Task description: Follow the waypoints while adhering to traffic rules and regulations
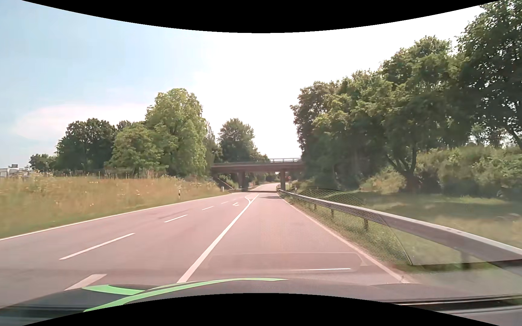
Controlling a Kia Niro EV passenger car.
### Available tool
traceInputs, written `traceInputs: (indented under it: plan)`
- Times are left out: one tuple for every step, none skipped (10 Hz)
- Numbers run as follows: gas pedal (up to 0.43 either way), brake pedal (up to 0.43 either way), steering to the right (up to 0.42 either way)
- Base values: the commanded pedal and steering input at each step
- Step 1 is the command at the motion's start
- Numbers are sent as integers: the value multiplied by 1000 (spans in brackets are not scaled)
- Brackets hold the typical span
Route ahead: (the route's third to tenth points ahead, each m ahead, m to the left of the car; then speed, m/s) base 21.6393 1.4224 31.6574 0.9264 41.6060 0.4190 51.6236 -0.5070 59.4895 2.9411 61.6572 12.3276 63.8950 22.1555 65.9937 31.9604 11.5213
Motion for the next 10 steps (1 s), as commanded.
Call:
traceInputs:
  plan:
    - [260,0,11]
    - [260,0,11]
    - [260,0,11]
    - [248,0,11]
    - [248,0,11]
    - [189,0,11]
    - [110,0,10]
    - [39,0,10]
    - [0,0,8]
    - [0,0,7]
